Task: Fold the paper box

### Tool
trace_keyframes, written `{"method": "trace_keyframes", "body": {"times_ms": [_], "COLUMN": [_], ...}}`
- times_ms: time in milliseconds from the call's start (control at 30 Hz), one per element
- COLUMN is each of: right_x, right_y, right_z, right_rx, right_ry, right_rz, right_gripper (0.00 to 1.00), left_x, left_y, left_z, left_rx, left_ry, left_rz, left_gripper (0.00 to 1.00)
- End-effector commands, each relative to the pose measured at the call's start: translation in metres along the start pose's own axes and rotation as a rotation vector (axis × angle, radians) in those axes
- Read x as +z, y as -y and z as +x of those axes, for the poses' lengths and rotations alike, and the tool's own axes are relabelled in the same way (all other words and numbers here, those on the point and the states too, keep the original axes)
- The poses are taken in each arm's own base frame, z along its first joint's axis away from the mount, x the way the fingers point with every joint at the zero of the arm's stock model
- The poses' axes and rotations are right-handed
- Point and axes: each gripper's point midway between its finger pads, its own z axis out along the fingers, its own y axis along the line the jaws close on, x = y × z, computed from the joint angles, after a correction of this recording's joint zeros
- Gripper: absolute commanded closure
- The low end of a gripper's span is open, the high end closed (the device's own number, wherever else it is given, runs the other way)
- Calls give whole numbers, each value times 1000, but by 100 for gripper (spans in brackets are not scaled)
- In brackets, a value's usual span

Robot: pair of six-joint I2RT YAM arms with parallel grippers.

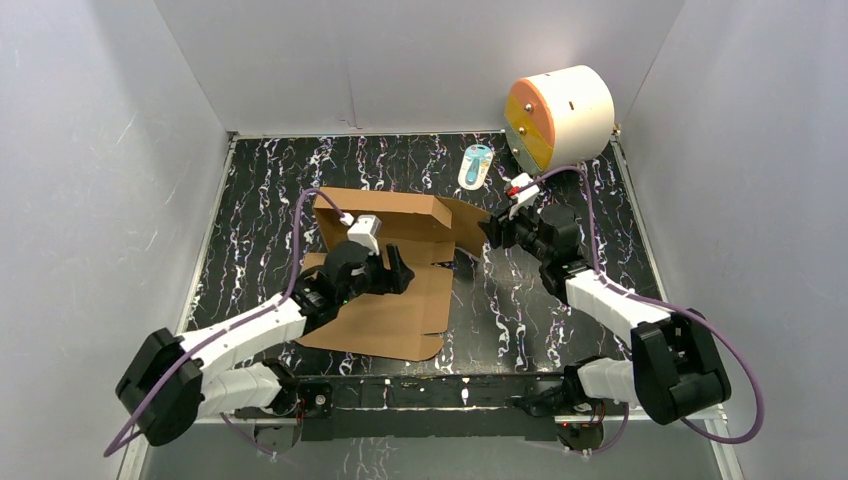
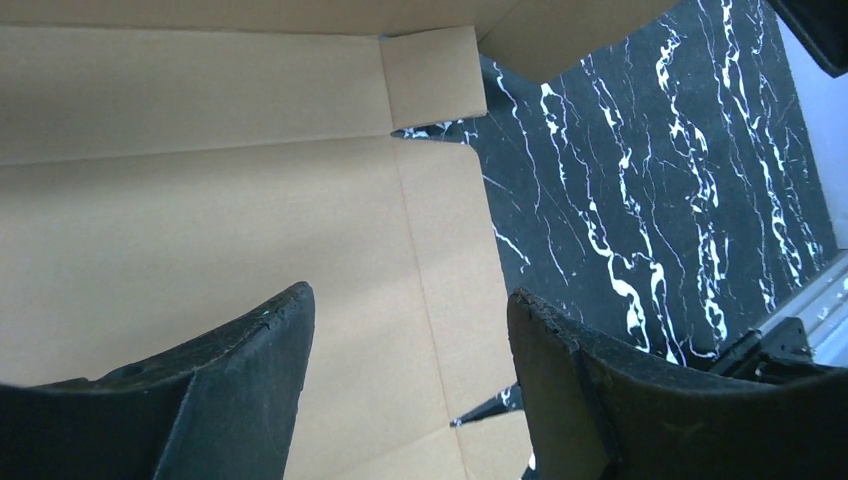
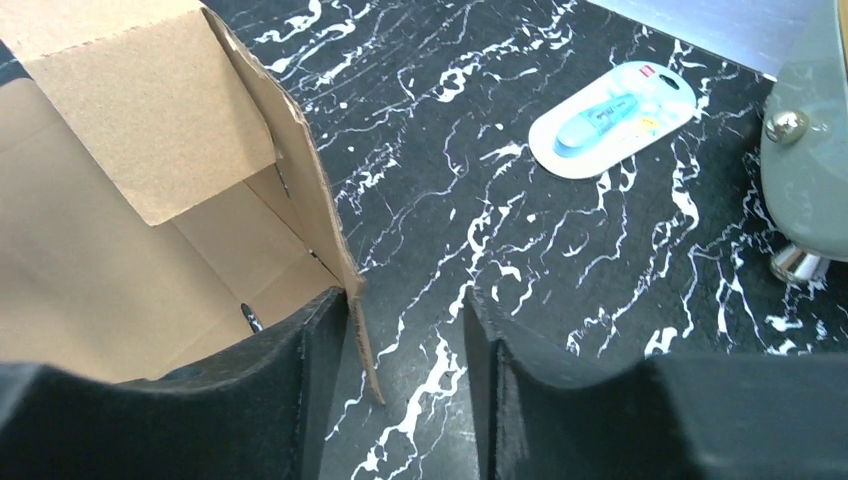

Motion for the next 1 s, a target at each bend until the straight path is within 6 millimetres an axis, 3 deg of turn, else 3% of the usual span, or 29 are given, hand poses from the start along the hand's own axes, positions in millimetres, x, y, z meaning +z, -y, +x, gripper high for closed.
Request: {"method": "trace_keyframes", "body": {"times_ms": [0, 267, 367, 667, 967], "right_x": [6, 5, 4, 7, 7], "right_y": [-9, -21, -24, -29, -31], "right_z": [-31, -22, -22, -22, -20], "right_rx": [-87, -141, -167, -190, -193], "right_ry": [149, 153, 159, 150, 141], "right_rz": [-87, -171, -194, -238, -254], "right_gripper": [50, 78, 85, 90, 90], "left_x": [18, 47, 58, 92, 122], "left_y": [15, 35, 36, 41, 36], "left_z": [-28, -27, -22, -13, -18], "left_rx": [55, 212, 259, 359, 468], "left_ry": [176, 247, 270, 298, 384], "left_rz": [0, -51, -69, -134, -268], "left_gripper": [31, 27, 25, 18, 17]}}
